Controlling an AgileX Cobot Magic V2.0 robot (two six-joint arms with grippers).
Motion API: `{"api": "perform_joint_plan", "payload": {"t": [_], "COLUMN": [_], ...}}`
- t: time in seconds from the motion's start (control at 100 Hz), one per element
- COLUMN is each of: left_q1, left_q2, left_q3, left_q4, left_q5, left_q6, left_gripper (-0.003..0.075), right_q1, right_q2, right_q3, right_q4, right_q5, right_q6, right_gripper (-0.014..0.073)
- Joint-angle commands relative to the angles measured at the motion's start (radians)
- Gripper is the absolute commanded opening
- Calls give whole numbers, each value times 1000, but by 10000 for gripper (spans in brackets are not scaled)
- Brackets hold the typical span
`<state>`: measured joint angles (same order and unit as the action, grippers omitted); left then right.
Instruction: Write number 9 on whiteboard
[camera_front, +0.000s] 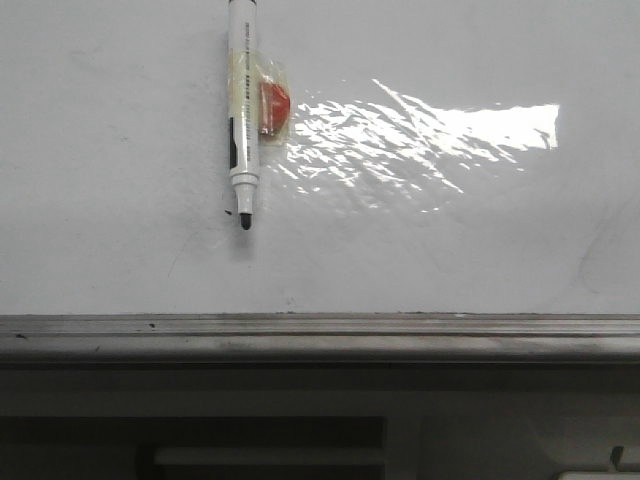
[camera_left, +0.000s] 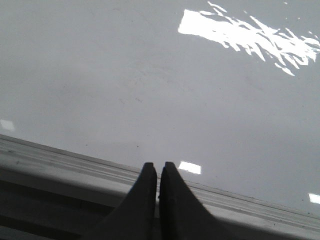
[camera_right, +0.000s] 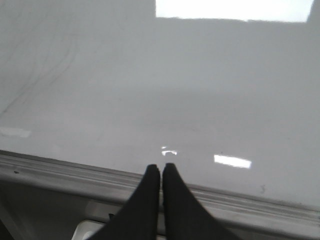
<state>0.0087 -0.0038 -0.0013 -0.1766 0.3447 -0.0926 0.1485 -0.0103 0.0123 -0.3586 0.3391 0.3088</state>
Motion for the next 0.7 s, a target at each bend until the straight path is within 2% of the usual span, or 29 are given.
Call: {"api": "perform_joint_plan", "payload": {"t": [0.0, 0.54, 0.69], "left_q1": [4, 4, 4], "left_q2": [-30, -30, -30], "left_q3": [21, 21, 21], "left_q4": [-11, -11, 60], "left_q5": [-49, -49, -49], "left_q6": [-7, -7, 25], "left_gripper": [-20, -20, -20], "right_q1": [-6, -6, -6], "right_q2": [-15, -15, -15], "right_q3": [28, 28, 26], "right_q4": [-23, -23, -23], "right_q5": [-14, -14, -14], "right_q6": [-1, -1, -1], "right_gripper": [-41, -41, -41]}}
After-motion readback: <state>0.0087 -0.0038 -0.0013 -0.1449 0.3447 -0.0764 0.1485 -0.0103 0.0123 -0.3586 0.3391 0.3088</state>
